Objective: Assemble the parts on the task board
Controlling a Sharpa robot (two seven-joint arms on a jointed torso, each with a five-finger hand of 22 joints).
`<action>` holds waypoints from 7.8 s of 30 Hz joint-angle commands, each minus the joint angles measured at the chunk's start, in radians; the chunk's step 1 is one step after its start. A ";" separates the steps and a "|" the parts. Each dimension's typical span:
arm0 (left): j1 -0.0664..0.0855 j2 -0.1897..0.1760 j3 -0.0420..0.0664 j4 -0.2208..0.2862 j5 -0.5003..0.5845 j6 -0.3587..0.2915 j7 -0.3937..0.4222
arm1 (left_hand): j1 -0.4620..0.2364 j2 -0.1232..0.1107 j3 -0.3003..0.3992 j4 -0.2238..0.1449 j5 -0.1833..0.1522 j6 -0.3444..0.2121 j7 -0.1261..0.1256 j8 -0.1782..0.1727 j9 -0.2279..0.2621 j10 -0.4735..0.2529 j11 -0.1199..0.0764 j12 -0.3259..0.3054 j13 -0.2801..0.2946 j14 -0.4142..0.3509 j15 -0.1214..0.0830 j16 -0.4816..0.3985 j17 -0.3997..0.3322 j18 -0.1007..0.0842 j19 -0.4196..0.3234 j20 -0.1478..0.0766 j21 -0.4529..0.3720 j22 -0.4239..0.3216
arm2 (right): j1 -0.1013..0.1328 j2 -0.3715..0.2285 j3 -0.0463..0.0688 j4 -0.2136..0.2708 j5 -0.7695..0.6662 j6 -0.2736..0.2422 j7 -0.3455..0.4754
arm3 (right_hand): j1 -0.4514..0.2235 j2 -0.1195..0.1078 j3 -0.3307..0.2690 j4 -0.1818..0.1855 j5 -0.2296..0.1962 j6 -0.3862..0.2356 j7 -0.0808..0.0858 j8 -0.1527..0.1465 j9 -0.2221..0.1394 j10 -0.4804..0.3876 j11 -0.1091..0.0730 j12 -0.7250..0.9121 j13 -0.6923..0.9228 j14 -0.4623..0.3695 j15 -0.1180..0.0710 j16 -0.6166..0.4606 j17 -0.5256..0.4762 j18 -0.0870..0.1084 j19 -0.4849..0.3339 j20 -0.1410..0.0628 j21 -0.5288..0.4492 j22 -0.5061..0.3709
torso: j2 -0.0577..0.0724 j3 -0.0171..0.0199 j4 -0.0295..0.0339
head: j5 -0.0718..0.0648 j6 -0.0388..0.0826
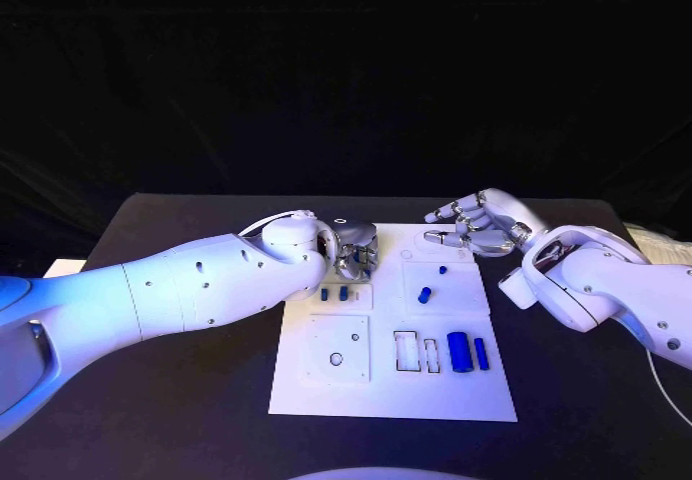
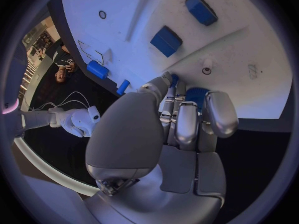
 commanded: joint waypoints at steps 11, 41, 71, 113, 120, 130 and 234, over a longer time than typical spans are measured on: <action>-0.006 0.011 0.000 -0.008 -0.009 0.047 -0.015 | 0.017 0.000 0.073 -0.036 0.005 0.038 0.002 -0.011 -0.008 0.047 -0.004 -0.028 -0.008 0.032 -0.012 0.014 -0.012 -0.015 0.006 -0.004 0.028 0.026 | -0.001 0.001 0.000 0.003 -0.003 0.012 0.007 | 0.006 0.001 -0.003 0.000 0.002 0.007 0.001 0.004 0.001 0.000 -0.004 -0.001 0.001 0.044 -0.007 -0.003 0.001 0.012 -0.005 -0.003 -0.003 0.000 | 0.000 0.0005 -0.0002 | 0.000 -0.003; -0.007 -0.127 0.053 0.142 0.112 -0.104 0.018 | -0.013 -0.023 0.160 -0.088 0.024 0.063 0.015 -0.035 -0.023 0.080 0.004 -0.076 -0.013 0.025 -0.007 0.011 -0.060 -0.022 0.014 0.000 0.071 0.066 | -0.001 0.000 0.000 0.001 -0.002 0.011 0.008 | 0.006 0.001 -0.003 0.000 0.002 0.007 0.001 0.004 0.001 0.000 -0.004 -0.001 0.001 0.044 -0.007 -0.003 0.001 0.012 -0.005 -0.003 -0.003 0.000 | -0.001 0.0009 0.0023 | 0.004 0.007; -0.016 -0.176 0.051 0.119 0.124 0.002 -0.034 | -0.038 -0.030 0.162 -0.090 0.019 0.069 0.014 -0.041 -0.026 0.088 0.003 -0.086 -0.012 0.023 -0.006 0.012 -0.070 -0.022 0.013 0.001 0.071 0.068 | -0.006 0.004 0.000 -0.003 0.000 0.012 0.010 | 0.006 0.001 -0.003 0.000 0.002 0.007 0.001 0.004 0.001 0.000 -0.004 -0.001 0.001 0.044 -0.007 -0.003 0.001 0.012 -0.005 -0.003 -0.003 0.000 | 0.000 0.0004 -0.0005 | 0.008 0.001; -0.023 -0.152 0.047 0.100 0.100 0.041 -0.055 | -0.048 -0.029 0.163 -0.097 0.014 0.077 0.012 -0.043 -0.028 0.100 0.001 -0.091 -0.009 0.021 -0.009 0.012 -0.080 -0.021 0.011 0.000 0.069 0.069 | -0.006 0.003 0.000 -0.002 0.000 0.014 0.010 | 0.006 0.001 -0.003 0.000 0.002 0.007 0.001 0.004 0.001 0.000 -0.004 -0.001 0.001 0.044 -0.007 -0.003 0.001 0.012 -0.005 -0.003 -0.003 0.000 | 0.000 0.0005 -0.0009 | 0.008 -0.002; -0.024 -0.148 0.047 0.095 0.100 0.045 -0.056 | -0.058 -0.031 0.164 -0.099 0.013 0.068 0.016 -0.053 -0.033 0.088 0.006 -0.102 -0.011 0.019 -0.006 0.012 -0.088 -0.021 0.010 0.002 0.067 0.069 | -0.006 0.002 0.000 -0.001 0.000 0.014 0.009 | 0.006 0.001 -0.003 0.000 0.002 0.007 0.001 0.004 0.001 0.000 -0.004 -0.001 0.001 0.044 -0.007 -0.003 0.001 0.012 -0.005 -0.003 -0.003 0.000 | -0.001 0.0009 0.0002 | 0.007 -0.003; -0.024 -0.148 0.046 0.094 0.104 0.063 -0.067 | -0.073 -0.041 0.166 -0.103 0.010 0.042 0.029 -0.069 -0.044 0.056 0.018 -0.108 -0.016 0.016 0.005 0.010 -0.102 -0.021 0.006 0.009 0.060 0.067 | -0.006 0.001 0.000 -0.001 0.000 0.014 0.010 | 0.006 0.001 -0.003 0.000 0.002 0.007 0.001 0.004 0.001 0.000 -0.004 -0.001 0.001 0.044 -0.007 -0.003 0.001 0.012 -0.005 -0.003 -0.003 0.000 | -0.001 0.0010 0.0002 | 0.007 -0.002; -0.059 -0.392 0.010 0.285 1.708 -0.236 0.615 | -0.117 0.014 0.111 -0.108 0.019 -0.003 0.040 -0.015 -0.069 0.006 0.025 0.015 -0.002 -0.188 0.016 -0.249 -0.560 0.086 -0.253 0.026 -0.558 -0.331 | -0.052 0.103 -0.012 -0.087 -0.826 0.285 -0.336 | 0.114 -0.035 0.418 -0.114 -0.218 0.213 -0.027 0.032 0.022 -0.083 -0.001 -0.883 -1.014 0.031 -0.008 -0.126 -0.168 0.019 -0.010 -0.005 -0.035 -0.026 | 0.000 0.0008 -0.0004 | -0.054 0.015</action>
